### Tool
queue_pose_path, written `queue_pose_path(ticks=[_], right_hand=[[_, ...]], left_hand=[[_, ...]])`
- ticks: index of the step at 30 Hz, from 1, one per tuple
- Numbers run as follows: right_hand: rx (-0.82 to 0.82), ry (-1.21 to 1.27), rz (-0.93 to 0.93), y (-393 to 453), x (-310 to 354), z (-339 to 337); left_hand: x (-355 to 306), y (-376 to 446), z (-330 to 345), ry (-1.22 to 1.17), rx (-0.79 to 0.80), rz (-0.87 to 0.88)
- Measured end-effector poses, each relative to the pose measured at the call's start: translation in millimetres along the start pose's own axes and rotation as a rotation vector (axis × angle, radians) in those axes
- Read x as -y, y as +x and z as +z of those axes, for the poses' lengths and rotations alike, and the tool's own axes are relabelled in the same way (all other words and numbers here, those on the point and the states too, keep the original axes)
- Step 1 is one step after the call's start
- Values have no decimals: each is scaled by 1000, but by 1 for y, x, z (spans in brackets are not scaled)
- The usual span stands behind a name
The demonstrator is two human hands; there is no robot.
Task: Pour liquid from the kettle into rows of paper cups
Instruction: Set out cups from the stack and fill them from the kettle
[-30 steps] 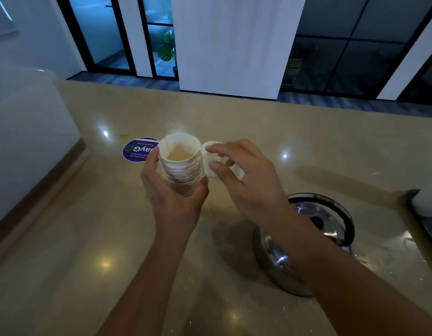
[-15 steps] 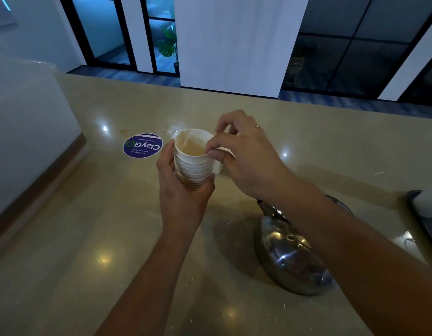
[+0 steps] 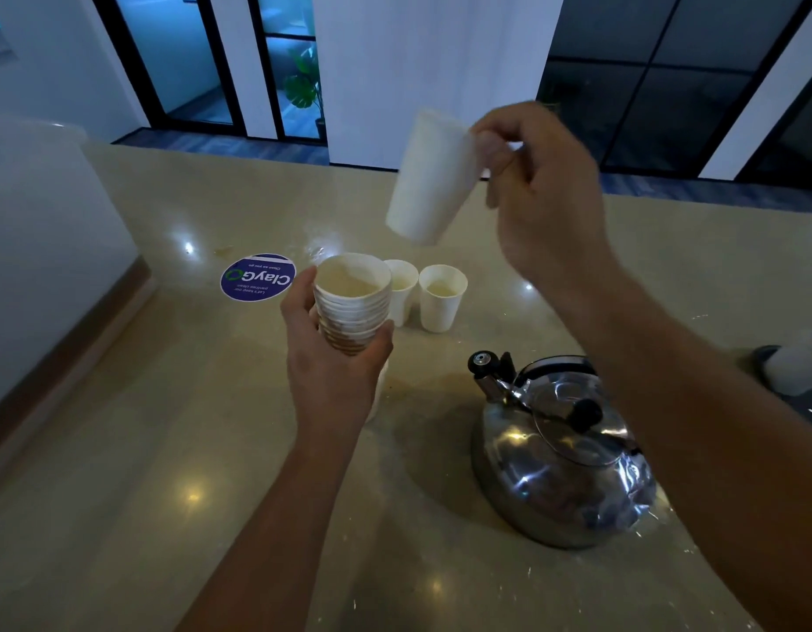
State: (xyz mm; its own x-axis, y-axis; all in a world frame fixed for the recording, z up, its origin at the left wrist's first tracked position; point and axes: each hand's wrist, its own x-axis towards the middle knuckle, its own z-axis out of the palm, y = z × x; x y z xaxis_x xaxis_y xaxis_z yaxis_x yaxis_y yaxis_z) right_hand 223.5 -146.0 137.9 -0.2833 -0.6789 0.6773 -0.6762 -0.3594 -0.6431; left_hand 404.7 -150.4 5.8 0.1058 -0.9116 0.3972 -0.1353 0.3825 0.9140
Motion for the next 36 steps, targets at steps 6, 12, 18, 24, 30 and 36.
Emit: queue_pose_path(ticks=[6, 12, 18, 24, 30, 36], right_hand=[[163, -231, 277, 6, -62, -30], [551, -575, 434, -12, -130, -33], [778, -699, 405, -14, -149, -16], [821, -695, 394, -10, -152, -7], [870, -687, 359, -11, -148, -5], [857, -609, 385, -7, -140, -19]], left_hand=[[-1, 4, 4, -33, -24, 9], [6, 3, 8, -21, 28, 21], [10, 1, 8, 15, 55, 18], [10, -1, 8, 34, 52, 37], [10, -2, 8, 41, 50, 42], [13, -7, 6, 110, 10, 128]])
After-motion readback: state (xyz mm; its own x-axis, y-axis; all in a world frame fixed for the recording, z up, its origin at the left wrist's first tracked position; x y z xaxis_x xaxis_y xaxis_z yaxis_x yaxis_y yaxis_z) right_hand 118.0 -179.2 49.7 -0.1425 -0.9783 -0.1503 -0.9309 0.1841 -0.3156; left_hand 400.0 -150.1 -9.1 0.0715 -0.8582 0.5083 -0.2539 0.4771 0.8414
